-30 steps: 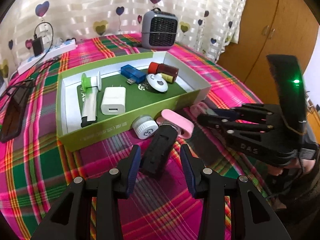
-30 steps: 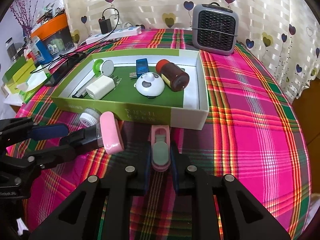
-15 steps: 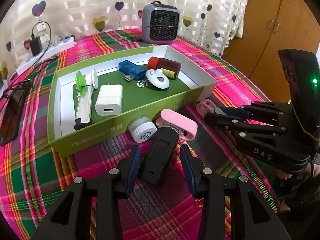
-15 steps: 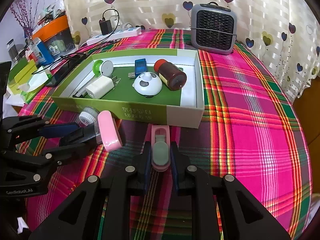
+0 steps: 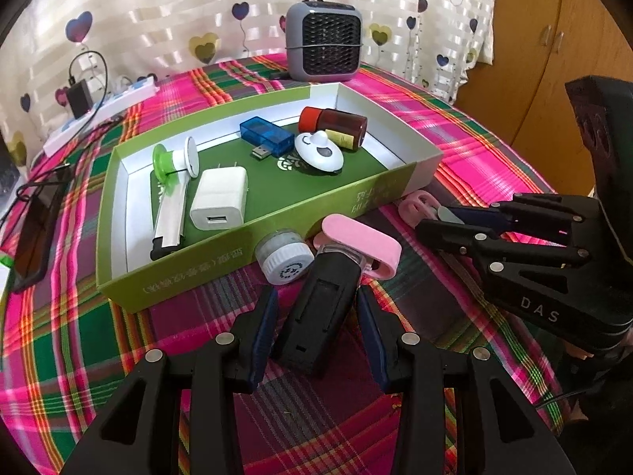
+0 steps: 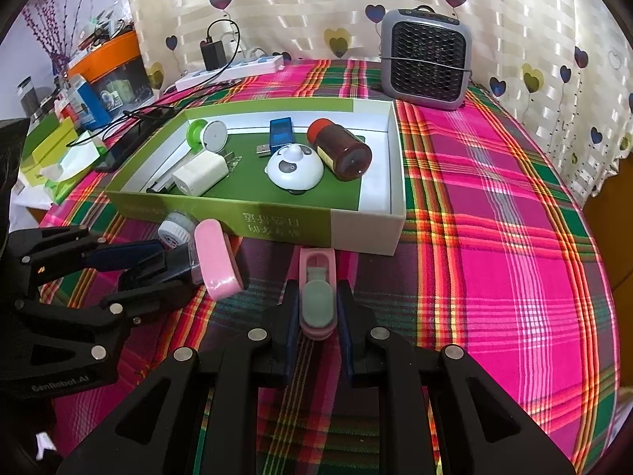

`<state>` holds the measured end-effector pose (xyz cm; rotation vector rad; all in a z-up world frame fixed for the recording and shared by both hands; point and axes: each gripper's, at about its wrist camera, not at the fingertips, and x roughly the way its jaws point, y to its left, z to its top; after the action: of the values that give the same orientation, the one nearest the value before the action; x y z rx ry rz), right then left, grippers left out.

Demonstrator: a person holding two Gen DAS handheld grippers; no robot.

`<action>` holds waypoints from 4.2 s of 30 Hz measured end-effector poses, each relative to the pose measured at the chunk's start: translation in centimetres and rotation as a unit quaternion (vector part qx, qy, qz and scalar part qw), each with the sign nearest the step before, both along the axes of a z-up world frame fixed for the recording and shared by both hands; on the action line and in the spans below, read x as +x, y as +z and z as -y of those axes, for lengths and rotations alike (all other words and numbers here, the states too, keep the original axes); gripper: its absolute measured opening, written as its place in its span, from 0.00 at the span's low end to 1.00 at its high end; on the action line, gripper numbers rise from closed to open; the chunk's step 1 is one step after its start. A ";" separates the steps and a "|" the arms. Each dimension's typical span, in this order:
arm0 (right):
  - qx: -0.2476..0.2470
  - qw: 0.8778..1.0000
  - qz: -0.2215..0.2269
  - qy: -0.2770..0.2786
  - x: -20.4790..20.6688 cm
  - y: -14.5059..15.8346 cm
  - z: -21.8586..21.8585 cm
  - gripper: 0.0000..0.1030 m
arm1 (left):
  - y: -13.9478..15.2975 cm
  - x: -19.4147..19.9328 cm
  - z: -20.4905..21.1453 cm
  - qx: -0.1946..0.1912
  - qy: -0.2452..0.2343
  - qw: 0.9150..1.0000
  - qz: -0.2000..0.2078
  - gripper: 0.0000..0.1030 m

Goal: Organize rigid objects
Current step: 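Close the left tool on the black device while the right tool holds the pink clip, then carry the black device in the left tool while the right tool carries the pink clip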

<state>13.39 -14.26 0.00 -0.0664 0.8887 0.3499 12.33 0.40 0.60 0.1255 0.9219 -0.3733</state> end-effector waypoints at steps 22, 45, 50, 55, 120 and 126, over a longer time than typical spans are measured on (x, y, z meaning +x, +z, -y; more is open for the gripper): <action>-0.001 1.000 0.001 0.001 0.0 0.0 0.1 0.18 | 0.1 -0.5 -0.5 0.002 0.016 1.000 0.004 0.25; -0.002 1.000 0.001 0.001 -0.1 -0.1 0.0 0.18 | 0.1 -0.6 -0.4 -0.001 0.017 1.000 0.004 0.25; -0.001 1.000 0.001 -0.001 -0.1 -0.1 0.1 0.18 | 0.1 -0.6 -0.3 -0.002 0.017 1.000 0.005 0.25; 0.000 1.000 0.001 -0.003 -0.1 0.0 0.2 0.18 | 0.2 -0.7 -0.2 -0.009 0.017 1.000 0.005 0.25; 0.022 0.998 0.054 -0.004 5.9 5.8 0.6 0.18 | 4.6 5.3 -2.5 -0.041 0.061 0.997 0.038 0.25; 0.015 0.999 0.049 -0.001 8.0 5.4 0.4 0.18 | 4.0 7.4 -2.9 -0.049 0.073 0.996 0.028 0.25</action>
<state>21.37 -14.66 5.44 -0.0550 0.7868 0.3549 19.71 3.27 4.63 -0.0214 0.8511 -0.2767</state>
